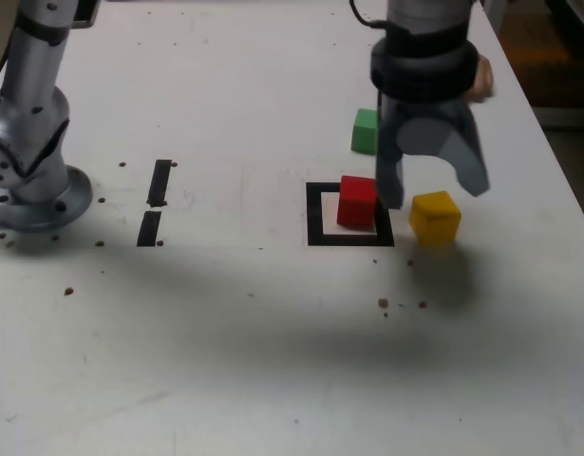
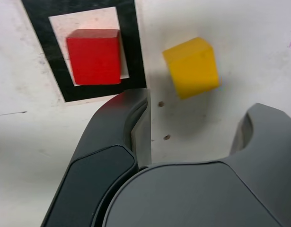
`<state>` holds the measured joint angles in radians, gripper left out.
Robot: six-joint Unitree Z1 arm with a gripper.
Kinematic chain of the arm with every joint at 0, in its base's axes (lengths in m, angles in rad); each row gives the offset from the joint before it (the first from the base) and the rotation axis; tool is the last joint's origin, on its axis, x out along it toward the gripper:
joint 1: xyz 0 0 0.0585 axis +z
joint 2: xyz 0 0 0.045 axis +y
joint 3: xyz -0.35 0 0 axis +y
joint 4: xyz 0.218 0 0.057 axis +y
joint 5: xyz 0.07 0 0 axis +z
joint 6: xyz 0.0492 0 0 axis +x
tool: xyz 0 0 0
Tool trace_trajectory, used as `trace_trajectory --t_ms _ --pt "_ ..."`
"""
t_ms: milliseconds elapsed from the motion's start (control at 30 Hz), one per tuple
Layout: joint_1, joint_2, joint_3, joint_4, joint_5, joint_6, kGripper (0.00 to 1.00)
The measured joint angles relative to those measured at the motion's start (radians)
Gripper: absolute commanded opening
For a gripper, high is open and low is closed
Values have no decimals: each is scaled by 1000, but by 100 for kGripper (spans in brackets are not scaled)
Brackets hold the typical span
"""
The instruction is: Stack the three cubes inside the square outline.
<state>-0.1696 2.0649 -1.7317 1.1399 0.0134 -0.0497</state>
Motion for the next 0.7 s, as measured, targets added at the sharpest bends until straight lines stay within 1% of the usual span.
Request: trace_trajectory --t_ms 300,600,700 --pt "2 74 -41 -19 -11 0 93" --pt "16 110 -40 -25 -15 0 93" --pt "25 118 -35 -25 -15 0 91"
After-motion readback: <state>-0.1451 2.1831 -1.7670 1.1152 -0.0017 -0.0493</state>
